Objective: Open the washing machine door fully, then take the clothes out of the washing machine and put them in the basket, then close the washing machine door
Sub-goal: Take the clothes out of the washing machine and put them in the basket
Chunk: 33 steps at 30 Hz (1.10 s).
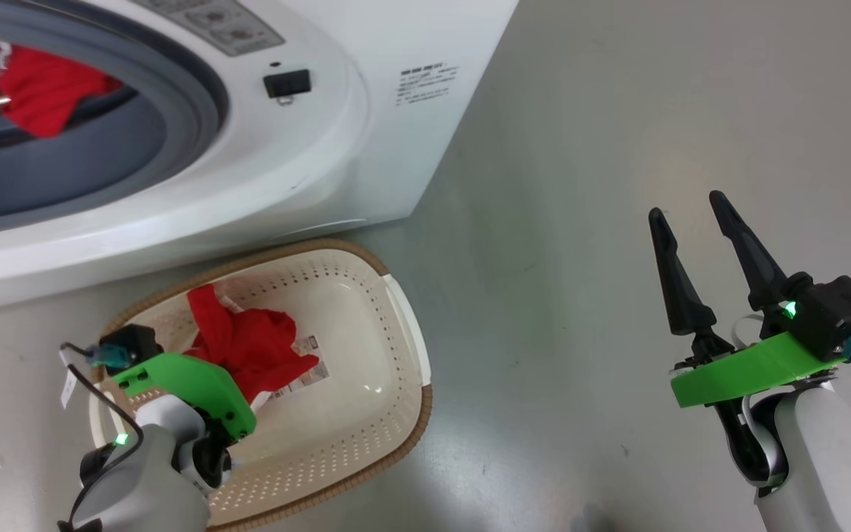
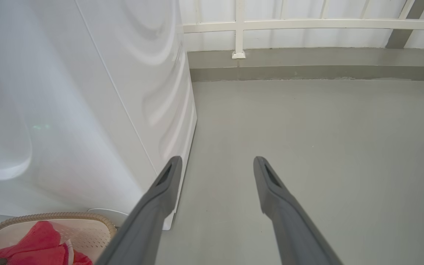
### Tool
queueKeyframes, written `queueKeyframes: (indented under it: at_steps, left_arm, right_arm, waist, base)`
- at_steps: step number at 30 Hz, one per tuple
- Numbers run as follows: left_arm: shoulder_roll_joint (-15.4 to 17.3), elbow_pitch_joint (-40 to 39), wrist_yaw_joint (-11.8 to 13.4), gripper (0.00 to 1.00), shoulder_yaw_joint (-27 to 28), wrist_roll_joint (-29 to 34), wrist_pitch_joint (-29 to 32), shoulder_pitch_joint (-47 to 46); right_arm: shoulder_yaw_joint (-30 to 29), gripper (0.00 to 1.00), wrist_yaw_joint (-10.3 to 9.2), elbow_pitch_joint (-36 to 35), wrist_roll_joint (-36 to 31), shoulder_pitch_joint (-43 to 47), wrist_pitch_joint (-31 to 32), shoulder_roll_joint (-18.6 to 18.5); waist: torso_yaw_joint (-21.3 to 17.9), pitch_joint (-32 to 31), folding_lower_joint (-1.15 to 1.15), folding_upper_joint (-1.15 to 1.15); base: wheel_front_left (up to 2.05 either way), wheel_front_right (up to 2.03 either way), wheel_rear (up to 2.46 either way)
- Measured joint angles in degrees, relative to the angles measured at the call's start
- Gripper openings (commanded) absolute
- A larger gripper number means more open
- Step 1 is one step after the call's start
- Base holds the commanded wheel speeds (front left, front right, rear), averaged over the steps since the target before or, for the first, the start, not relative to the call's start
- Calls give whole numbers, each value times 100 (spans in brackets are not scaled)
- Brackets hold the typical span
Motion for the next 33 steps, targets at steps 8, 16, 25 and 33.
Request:
queueKeyframes:
  at_steps: [8, 16, 25, 33]
  left_arm:
    - [27, 143, 53, 76, -90, 44, -194, -87]
    - [25, 170, -256, 100, -119, -1, -691, -13]
    - [1, 109, -766, 100, -278, -76, -1454, 339]
    - [-18, -659, -906, 100, -527, 107, -1816, 582]
  right_arm:
    - [29, 100, 0, 18, 4, -63, 0, 0]
    - [-27, 100, 0, 64, 4, -58, 0, 8]
    - [-244, 100, 0, 148, -46, 59, 0, 4]
    - [-411, 100, 0, 171, -154, 326, 0, -43]
  waist:
    - [-135, 118, 0, 0]
    - [-68, -111, 0, 0]
    - [129, -490, 0, 0]
    - [371, -927, 0, 0]
  base:
    - [0, 0, 0]
    - [0, 0, 0]
    - [0, 0, 0]
    - [0, 0, 0]
